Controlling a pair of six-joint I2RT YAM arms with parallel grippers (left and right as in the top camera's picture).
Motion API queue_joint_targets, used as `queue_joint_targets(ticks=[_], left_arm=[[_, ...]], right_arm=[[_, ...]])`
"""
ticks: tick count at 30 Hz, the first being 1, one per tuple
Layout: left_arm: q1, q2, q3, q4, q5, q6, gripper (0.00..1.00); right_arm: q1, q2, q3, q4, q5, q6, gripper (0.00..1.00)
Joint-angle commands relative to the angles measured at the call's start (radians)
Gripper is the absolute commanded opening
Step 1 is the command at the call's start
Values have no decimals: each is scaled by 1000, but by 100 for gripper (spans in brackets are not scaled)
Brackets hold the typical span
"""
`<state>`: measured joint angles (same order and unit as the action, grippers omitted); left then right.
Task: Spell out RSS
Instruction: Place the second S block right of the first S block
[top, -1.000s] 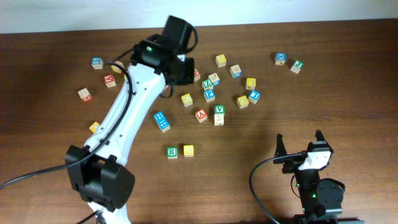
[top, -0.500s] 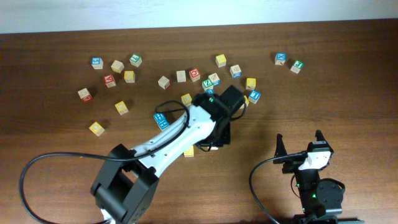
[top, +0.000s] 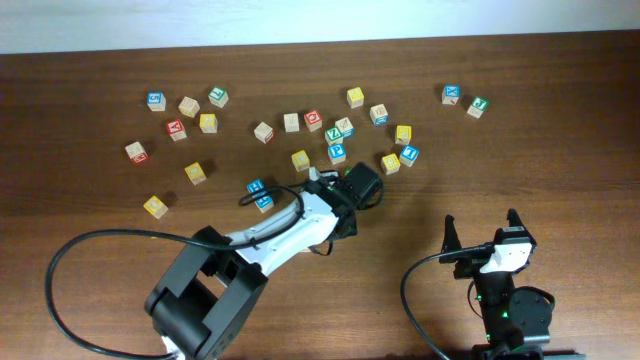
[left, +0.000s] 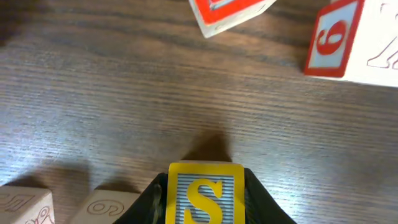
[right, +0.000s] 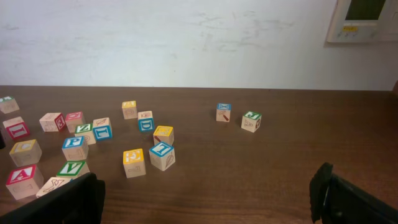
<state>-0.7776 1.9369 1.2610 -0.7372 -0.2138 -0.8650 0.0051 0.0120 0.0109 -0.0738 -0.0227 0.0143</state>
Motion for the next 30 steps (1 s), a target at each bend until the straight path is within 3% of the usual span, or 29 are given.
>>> queue_joint_targets(ticks=[1,8,24,30], left_arm=[[3,-6,-21,-16,39,-17,27],[1,-6,-21,-27,121,7,23],[0,-6,-21,-87,177,74,23],[0,-6,-21,-87,177,74,38]], right_arm=[[-6,-6,-5,-5,8,-7,98],[-6,-6,-5,-5,8,-7,98],[-6,-6,-5,-5,8,-7,98],[-6,-6,-5,-5,8,-7,98]])
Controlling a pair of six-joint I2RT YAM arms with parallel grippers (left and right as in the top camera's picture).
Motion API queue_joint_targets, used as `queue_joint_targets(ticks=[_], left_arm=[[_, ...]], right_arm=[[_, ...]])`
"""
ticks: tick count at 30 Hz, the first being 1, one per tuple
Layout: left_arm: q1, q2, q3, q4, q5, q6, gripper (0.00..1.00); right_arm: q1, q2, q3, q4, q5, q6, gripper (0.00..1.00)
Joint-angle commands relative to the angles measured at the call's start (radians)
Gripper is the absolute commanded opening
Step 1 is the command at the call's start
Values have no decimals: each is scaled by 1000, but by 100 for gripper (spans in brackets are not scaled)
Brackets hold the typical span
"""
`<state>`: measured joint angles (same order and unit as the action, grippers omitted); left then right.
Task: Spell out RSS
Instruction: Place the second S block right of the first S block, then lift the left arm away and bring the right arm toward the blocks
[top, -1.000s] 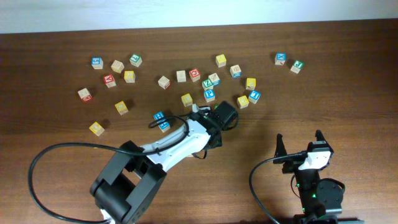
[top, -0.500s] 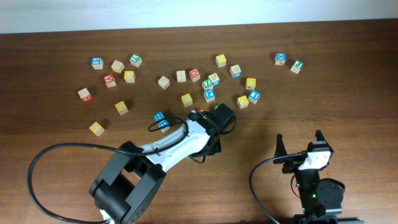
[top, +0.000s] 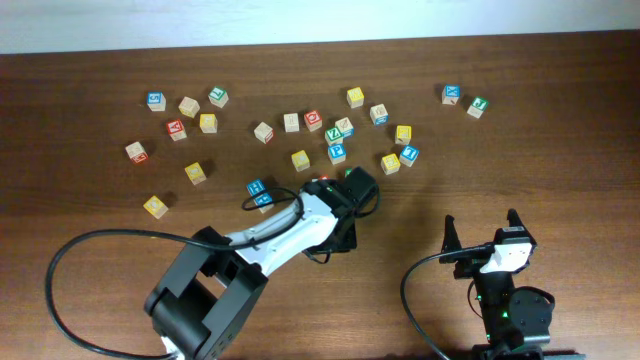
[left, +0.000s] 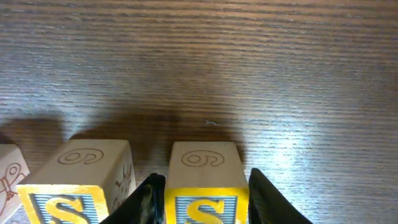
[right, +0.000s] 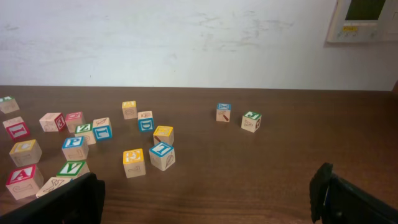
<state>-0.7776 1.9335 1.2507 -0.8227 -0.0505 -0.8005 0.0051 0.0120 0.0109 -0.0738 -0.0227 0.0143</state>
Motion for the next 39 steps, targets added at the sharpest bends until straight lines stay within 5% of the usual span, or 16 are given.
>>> queue_joint_targets(ticks=[1,12,18,22,26,29,30,31,33,39], left_arm=[[0,-3,-10,-1,14,10,40],[4,-3,43,13,-28,62,52],[92,-7,146,26,-70,95,50],[172,-93,336,-135,-84,166,48],[267,-285,500,-431,-255,166,49],[464,-447,500,-616,-240,161,51],[542,-476,500,-650,-216,162,58],[602,-491,500,-690,-211,162,97],[705,-495,490,-786,-204,161,99],[715,-495,392,-788,-189,162,99]], right_arm=[[-5,-6,-5,-5,8,-7,98],[-6,-6,-5,-5,9,-7,98],[-6,-6,-5,-5,9,-7,98],[-6,-6,-5,-5,9,-7,98],[-6,-6,-5,-5,9,-7,98],[-6,-6,-5,-5,9,-7,98],[-6,-6,-5,-5,8,-7,98],[-6,-6,-5,-5,8,-7,98],[-6,-6,-5,-5,8,-7,98],[-5,-6,-5,1,-42,14,98]])
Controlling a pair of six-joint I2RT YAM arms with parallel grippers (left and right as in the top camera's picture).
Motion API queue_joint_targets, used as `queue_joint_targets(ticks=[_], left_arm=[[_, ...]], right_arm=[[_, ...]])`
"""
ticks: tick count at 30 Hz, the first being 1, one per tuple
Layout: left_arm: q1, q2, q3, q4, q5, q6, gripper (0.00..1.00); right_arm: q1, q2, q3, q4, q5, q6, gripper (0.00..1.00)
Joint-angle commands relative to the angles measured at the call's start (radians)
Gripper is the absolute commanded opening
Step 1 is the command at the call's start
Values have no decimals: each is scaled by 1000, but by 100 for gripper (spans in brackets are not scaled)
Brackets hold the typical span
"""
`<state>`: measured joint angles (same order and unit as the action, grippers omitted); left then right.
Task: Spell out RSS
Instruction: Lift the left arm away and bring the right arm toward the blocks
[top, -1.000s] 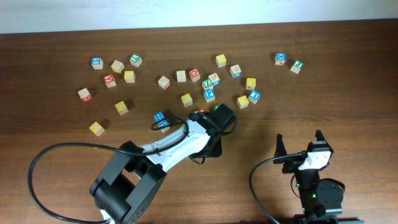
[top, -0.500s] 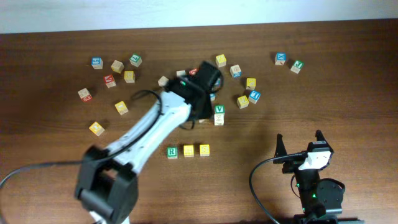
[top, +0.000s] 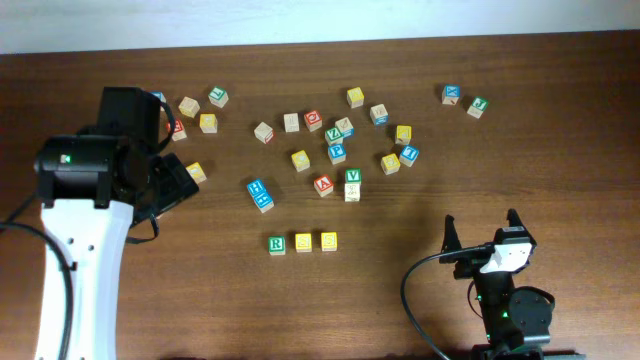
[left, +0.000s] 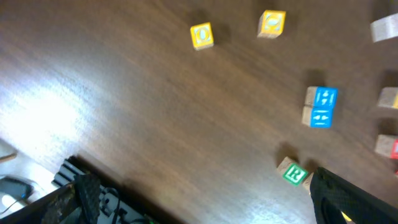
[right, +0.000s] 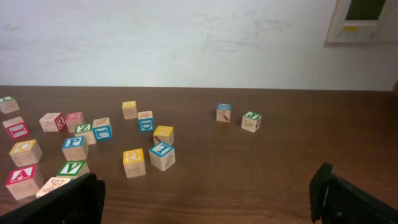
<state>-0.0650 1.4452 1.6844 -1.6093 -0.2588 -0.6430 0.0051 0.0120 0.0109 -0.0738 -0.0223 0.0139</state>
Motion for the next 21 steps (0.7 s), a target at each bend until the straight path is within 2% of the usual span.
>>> queue_joint_targets(ticks=[1,3,5,7,9,10,12,14,16,19,20,21], left_arm=[[3,-6,-73,0,52,4,99],[2,-6,-135,29,61,4,99],[2,-6,-167,45,64,4,99],[2,-6,-172,44,65,4,99],[2,-6,-173,40,69,4,99],[3,-6,-173,42,84,4,99],[2,-6,-176,54,109,4,99],[2,-6,-179,60,116,5,99],[2,-6,-179,60,151,5,99],[2,-5,-179,61,159,5,99],[2,-5,-179,61,158,5,98],[2,-5,-179,61,158,9,89]], right_arm=[[-5,-6,-5,11,-151,109,98],[-5,-7,-5,37,-500,422,98],[-5,-6,-5,37,-709,599,98],[-6,-7,-5,49,-707,644,98],[-5,-7,-5,105,-714,779,98],[-5,-6,-5,185,-734,805,98],[-6,-6,13,478,-719,916,98],[-6,-2,98,483,-684,913,98],[-6,59,268,342,-658,819,98],[-6,297,588,-67,-677,553,98],[-6,410,713,-246,-705,421,98],[-6,506,824,-410,-702,332,98]])
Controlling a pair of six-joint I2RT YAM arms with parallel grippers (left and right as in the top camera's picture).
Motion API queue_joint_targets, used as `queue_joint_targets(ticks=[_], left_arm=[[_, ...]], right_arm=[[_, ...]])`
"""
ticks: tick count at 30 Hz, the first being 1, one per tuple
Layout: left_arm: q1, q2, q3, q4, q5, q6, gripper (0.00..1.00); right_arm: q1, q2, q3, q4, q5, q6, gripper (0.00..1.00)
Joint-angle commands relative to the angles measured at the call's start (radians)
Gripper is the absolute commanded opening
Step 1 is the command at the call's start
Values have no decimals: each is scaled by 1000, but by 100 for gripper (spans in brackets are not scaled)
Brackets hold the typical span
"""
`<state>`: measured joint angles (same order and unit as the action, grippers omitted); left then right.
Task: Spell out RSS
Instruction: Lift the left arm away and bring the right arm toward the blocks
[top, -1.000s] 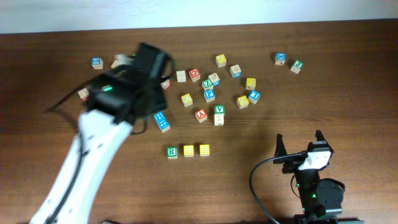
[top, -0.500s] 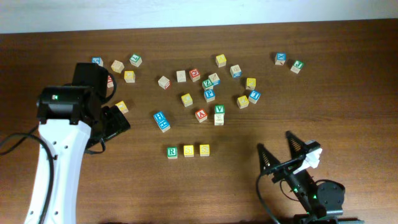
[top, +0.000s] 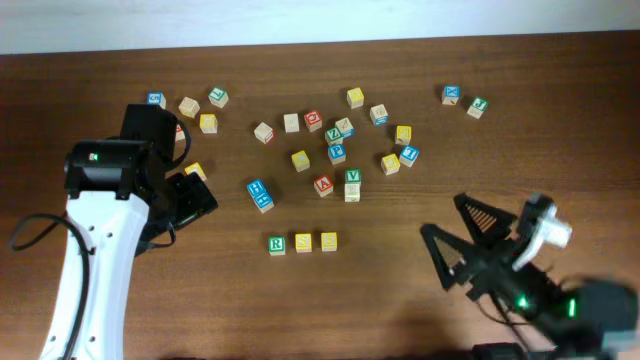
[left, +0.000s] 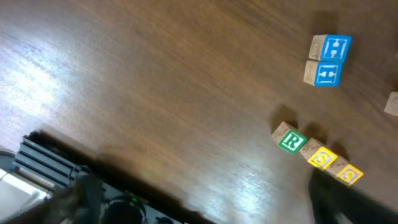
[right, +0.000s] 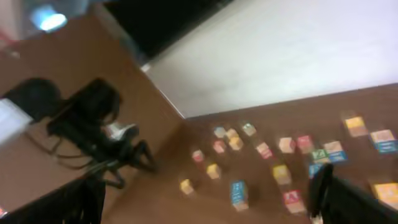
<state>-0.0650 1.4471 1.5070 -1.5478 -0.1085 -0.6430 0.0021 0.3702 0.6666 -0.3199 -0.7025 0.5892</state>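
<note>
Three blocks stand in a row at the table's middle front: a green R block, a yellow S block and a second yellow S block. In the left wrist view the same row runs R block, S block, S block. My left gripper hangs open and empty, well to the left of the row. My right gripper is open and empty too, raised at the front right and turned towards the left.
Many loose letter blocks lie scattered across the back of the table, among them a blue two-block stack, a red A block and a green V block. The right wrist view is blurred.
My right arm has left its rest pose at the front right and now points left across the table. The left arm has shifted slightly right. The R, S, S row has not moved.
My left gripper first held a yellow S block over the table. A second later that block stood on the table beside another S. Then the arm was far off at the left, open, with R, S, S in a row. Now the right arm has swung round.
</note>
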Motion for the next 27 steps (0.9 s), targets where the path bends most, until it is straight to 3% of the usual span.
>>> queue_joint_targets(ticks=[1,4,5,7,8,10,11,12,16,19,22,27], left_arm=[[2,-6,-5,1,8,9,75],[2,-6,-71,61,8,8,34],[2,-6,-112,99,13,8,17],[2,-6,-203,186,19,8,0],[2,-6,-237,221,19,8,0],[2,-6,-317,295,62,8,0],[2,-6,-357,341,115,8,0],[0,-6,-395,391,140,9,0],[-39,-6,-528,550,163,28,0],[-57,5,-543,638,311,145,0],[-57,69,-542,676,420,227,0],[-57,224,-539,702,431,324,0]], right_arm=[[-2,278,308,-362,9,-314,98],[-2,528,504,-701,90,-400,98],[-2,600,522,-751,83,-432,98],[-2,713,521,-777,-30,-432,99],[-2,779,521,-781,-116,-431,68],[26,889,521,-781,-120,-420,35],[64,967,521,-780,-69,-420,10],[101,1037,521,-780,-18,-407,5],[225,1292,521,-709,90,-293,4],[285,1381,521,-646,91,-293,4],[311,1405,521,-622,140,-292,4],[328,1405,505,-618,272,-292,4]])
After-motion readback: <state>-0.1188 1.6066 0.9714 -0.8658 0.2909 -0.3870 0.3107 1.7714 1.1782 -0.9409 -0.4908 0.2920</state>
